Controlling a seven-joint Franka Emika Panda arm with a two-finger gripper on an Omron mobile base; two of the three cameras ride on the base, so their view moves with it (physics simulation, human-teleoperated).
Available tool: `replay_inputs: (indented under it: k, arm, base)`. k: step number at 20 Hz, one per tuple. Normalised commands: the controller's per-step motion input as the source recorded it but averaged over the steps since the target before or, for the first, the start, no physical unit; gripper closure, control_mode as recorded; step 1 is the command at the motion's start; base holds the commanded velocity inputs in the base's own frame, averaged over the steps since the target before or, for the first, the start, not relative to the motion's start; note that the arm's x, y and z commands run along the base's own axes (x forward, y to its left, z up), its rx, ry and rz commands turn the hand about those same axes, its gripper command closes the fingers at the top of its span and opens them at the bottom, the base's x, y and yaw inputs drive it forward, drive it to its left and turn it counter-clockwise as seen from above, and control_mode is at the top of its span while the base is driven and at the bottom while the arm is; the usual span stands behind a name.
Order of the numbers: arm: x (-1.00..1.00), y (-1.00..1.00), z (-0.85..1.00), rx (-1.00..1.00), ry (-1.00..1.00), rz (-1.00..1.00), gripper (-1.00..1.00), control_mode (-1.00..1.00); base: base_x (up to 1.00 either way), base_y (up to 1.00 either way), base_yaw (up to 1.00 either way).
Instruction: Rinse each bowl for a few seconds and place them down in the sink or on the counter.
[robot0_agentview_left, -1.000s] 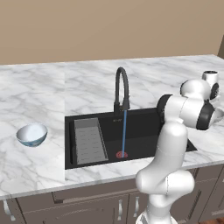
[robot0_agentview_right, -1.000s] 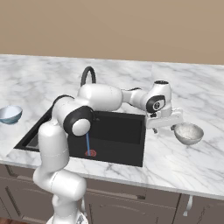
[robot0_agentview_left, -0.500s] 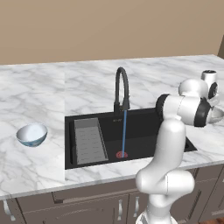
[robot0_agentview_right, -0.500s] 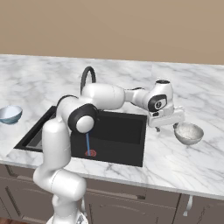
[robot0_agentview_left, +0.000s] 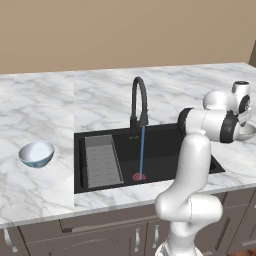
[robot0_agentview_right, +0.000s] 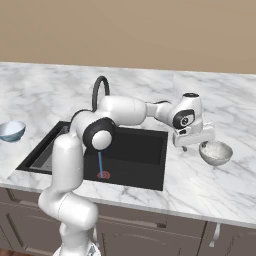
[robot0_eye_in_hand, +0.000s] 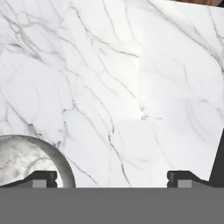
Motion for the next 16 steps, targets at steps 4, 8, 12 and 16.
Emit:
replay_inputs:
  k: [4,8,12,16]
  arm:
    - [0.05,0.0,-0.19,0.0,0.0,0.02,-1.0,-1.0]
    - [0.06,-0.01,-0.21,0.0,0.0,0.03,-1.0,-1.0]
    - [0.11,-0.08,-0.1,0.0,0.0,0.04,-1.0,-1.0]
    - [0.19,-0.09,0.0,0.0,-0.01,0.05,-1.0,-1.0]
  base:
    - [0.0,0.0,0.0]
    - [0.0,0.0,0.0]
    - [0.0,0.0,0.0]
    - [0.0,0.0,0.0]
